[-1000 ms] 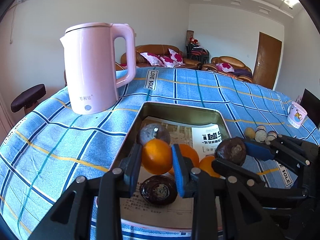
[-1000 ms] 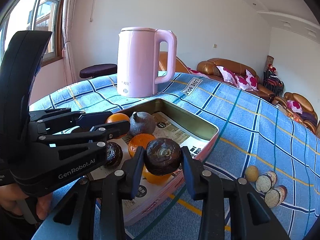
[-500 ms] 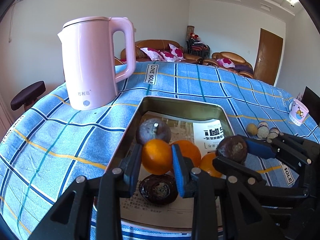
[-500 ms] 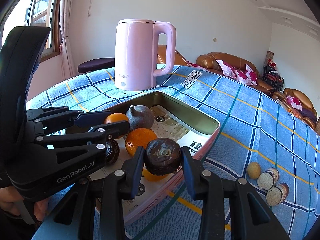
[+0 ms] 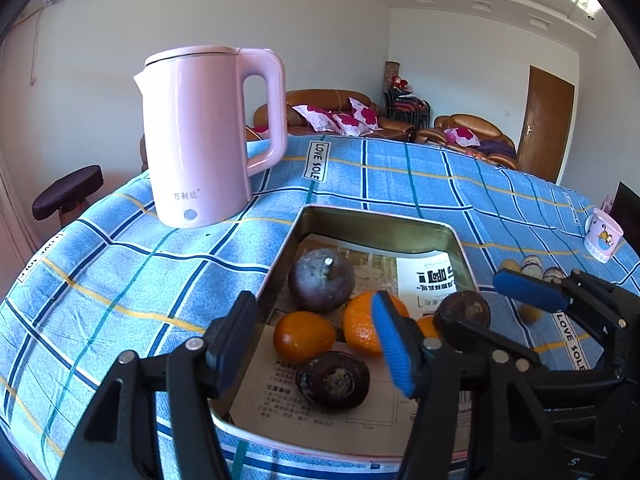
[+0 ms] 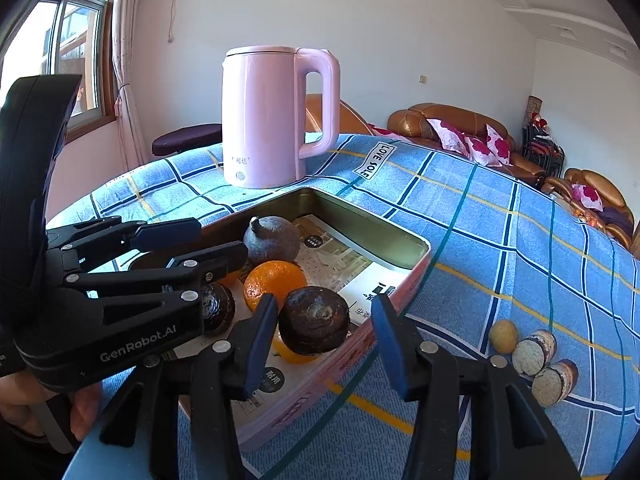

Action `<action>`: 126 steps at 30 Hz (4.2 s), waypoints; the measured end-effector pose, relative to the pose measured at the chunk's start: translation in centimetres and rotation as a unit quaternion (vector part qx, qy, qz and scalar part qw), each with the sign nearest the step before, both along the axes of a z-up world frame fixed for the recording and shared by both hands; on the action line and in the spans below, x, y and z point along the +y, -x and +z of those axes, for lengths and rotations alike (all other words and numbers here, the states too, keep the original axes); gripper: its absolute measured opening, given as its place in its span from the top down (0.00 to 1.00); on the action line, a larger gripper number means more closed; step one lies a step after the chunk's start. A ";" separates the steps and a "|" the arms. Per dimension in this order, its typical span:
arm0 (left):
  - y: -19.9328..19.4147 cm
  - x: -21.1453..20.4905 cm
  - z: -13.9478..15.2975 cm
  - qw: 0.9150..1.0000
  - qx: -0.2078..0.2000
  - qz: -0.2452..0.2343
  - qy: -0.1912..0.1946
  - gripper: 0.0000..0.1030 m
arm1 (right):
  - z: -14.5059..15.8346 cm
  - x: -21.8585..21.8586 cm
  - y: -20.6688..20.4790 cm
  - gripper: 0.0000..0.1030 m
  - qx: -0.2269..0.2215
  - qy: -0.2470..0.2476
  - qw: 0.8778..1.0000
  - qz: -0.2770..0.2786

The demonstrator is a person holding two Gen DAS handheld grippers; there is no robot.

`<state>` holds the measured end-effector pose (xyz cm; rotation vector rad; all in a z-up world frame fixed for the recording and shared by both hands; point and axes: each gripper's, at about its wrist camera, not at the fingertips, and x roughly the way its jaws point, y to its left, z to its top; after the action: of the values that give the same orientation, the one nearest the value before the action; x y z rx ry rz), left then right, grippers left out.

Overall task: Organize fruits
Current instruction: 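Lower the orange into the tin with left tool while right tool releases dark brown fruit there, then grasp a small yellow-brown fruit with left tool while right tool grasps a brown-white cake slice, then lift the small fruit with left tool while right tool lifts the cake slice toward the tin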

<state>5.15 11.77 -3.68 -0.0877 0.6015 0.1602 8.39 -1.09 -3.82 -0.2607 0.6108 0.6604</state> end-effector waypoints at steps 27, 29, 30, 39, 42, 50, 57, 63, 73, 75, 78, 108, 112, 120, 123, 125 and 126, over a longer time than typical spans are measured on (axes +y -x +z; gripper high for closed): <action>-2.0 -5.4 2.0 0.997 -0.005 -0.003 -0.081 0.05 | 2.0 -13.9 -1.3 0.31 -0.027 -0.048 0.987 -0.149; -2.4 -5.9 2.0 0.997 0.000 -0.009 -0.081 0.05 | 1.7 -13.5 -1.0 0.31 -0.032 -0.039 0.988 -0.144; -2.6 -6.2 2.1 0.996 0.001 -0.008 -0.087 0.05 | 1.6 -13.4 -0.9 0.31 -0.035 -0.034 0.989 -0.142; -2.1 -5.6 1.1 0.990 0.040 -0.002 -0.136 0.02 | 1.6 -13.7 -0.7 0.31 -0.041 -0.033 0.988 -0.144; -0.3 -4.1 1.0 0.989 0.042 0.012 -0.141 0.02 | 1.6 -14.3 -0.8 0.31 -0.042 -0.034 0.987 -0.152; 1.2 -2.9 2.6 0.999 -0.008 0.000 -0.037 0.02 | 1.2 -14.9 -2.0 0.30 -0.026 -0.020 0.983 -0.181; -0.3 -8.8 4.1 0.997 -0.038 -0.063 -0.024 0.02 | 0.4 -16.0 -3.9 0.30 -0.004 0.024 0.980 -0.199; -2.4 -13.1 3.2 0.994 -0.031 -0.100 -0.034 0.02 | -0.4 -16.4 -5.5 0.31 0.037 0.022 0.982 -0.182; -4.6 -14.5 1.0 0.993 0.011 -0.114 -0.019 0.04 | -1.9 -15.7 -7.2 0.66 0.095 0.030 0.984 -0.149; -4.7 -15.3 0.8 0.991 0.017 -0.130 -0.017 0.10 | -1.7 -16.1 -6.6 0.66 0.086 0.032 0.983 -0.162; -5.2 -16.5 0.2 0.987 0.034 -0.155 -0.008 0.19 | -1.6 -16.7 -5.9 0.66 0.078 0.039 0.979 -0.186; -7.0 -17.4 -1.4 0.982 0.071 -0.175 0.024 0.72 | -0.2 -18.4 -4.4 0.66 0.050 -0.022 0.984 -0.172; -6.7 -17.4 -1.1 0.984 0.056 -0.169 0.020 0.72 | 0.1 -18.4 -4.1 0.66 0.041 -0.027 0.984 -0.169; -6.0 -17.2 -0.6 0.986 0.034 -0.161 0.012 0.72 | 0.5 -18.4 -3.7 0.66 0.026 -0.032 0.986 -0.163; -5.8 -17.1 -0.4 0.987 0.027 -0.158 0.011 0.72 | 0.6 -18.4 -3.4 0.66 0.018 -0.036 0.986 -0.162; -5.7 -17.1 -0.3 0.987 0.023 -0.156 0.010 0.72 | 0.7 -18.4 -3.2 0.66 0.013 -0.038 0.986 -0.161; -5.6 -17.1 -0.3 0.988 0.021 -0.156 0.010 0.72 | 0.8 -18.4 -3.2 0.66 0.011 -0.039 0.986 -0.160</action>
<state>10.79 -5.34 -3.95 -0.0083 0.6505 -0.1476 11.56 -19.50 -3.05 -0.0783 0.6300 0.3769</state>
